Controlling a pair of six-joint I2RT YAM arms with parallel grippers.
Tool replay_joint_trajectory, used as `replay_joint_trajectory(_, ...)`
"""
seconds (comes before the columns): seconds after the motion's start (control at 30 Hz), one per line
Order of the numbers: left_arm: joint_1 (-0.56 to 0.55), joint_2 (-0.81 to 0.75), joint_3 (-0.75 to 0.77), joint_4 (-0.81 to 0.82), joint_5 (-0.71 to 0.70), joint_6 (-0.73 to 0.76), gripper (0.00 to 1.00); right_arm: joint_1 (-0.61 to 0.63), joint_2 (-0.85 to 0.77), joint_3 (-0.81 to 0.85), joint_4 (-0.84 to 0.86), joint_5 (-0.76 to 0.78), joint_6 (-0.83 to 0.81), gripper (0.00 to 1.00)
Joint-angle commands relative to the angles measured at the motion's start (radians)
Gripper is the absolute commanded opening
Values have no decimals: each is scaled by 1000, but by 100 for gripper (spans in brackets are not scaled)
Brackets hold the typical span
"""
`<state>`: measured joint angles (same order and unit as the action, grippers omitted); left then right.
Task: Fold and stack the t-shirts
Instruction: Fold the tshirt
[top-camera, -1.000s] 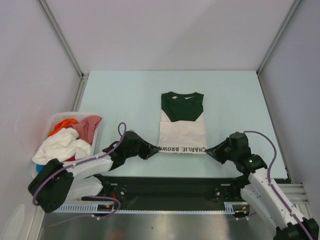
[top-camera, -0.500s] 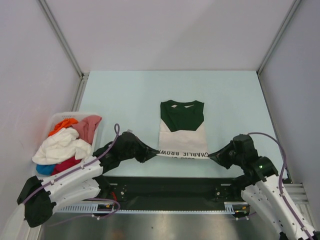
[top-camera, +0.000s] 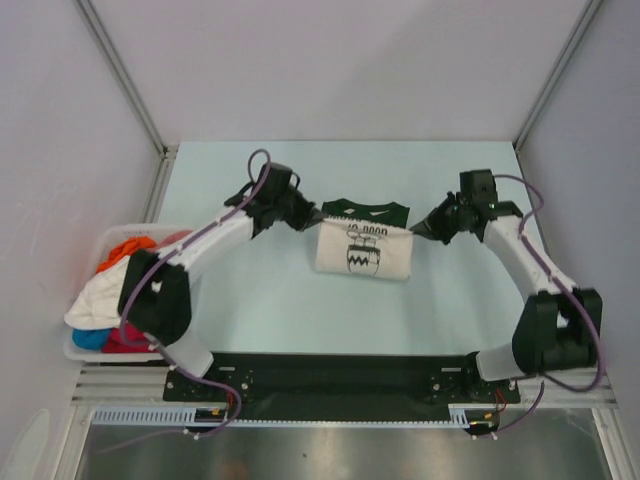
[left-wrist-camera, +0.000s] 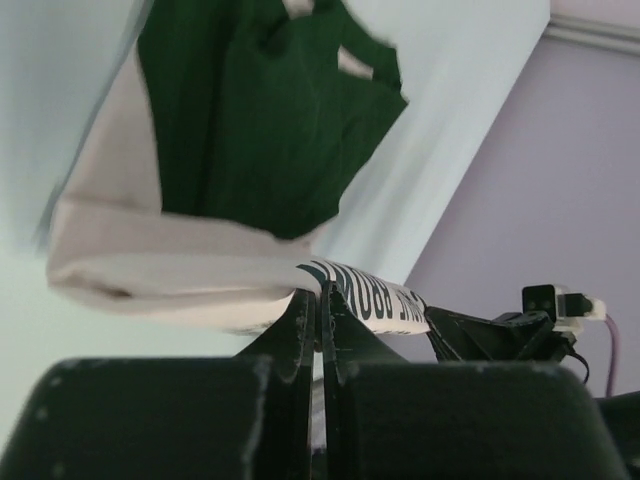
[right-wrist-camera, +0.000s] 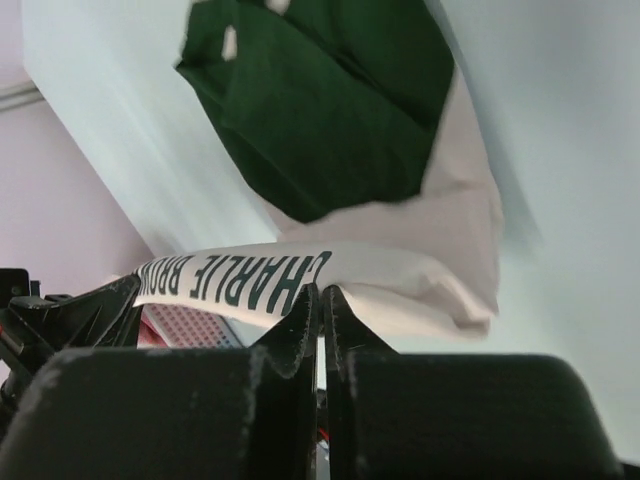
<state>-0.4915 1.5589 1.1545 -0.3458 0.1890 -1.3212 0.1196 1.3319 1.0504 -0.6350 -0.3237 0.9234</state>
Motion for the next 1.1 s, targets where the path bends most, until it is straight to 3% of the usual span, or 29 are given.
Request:
replay_joint_trajectory(0.0,37,139,207,-58,21,135,0,-32,151,156,100,-90,-86,0)
replay_joint_trajectory(0.27,120,395,477,-62,89,113,0,-90,458,436,101,-175,-120,0)
replay_joint_trajectory(0.43,142,519,565,-22,150,102,0,-112,579,490,112,-206,-135,0)
replay_joint_trajectory(0.8,171,661,648,14,184,111,0,-164,740,605,144,-230,-144,0)
replay_joint_trajectory(1.07,189,734,708,36,196,106,0,-170,914,778,110,-273,-166,0)
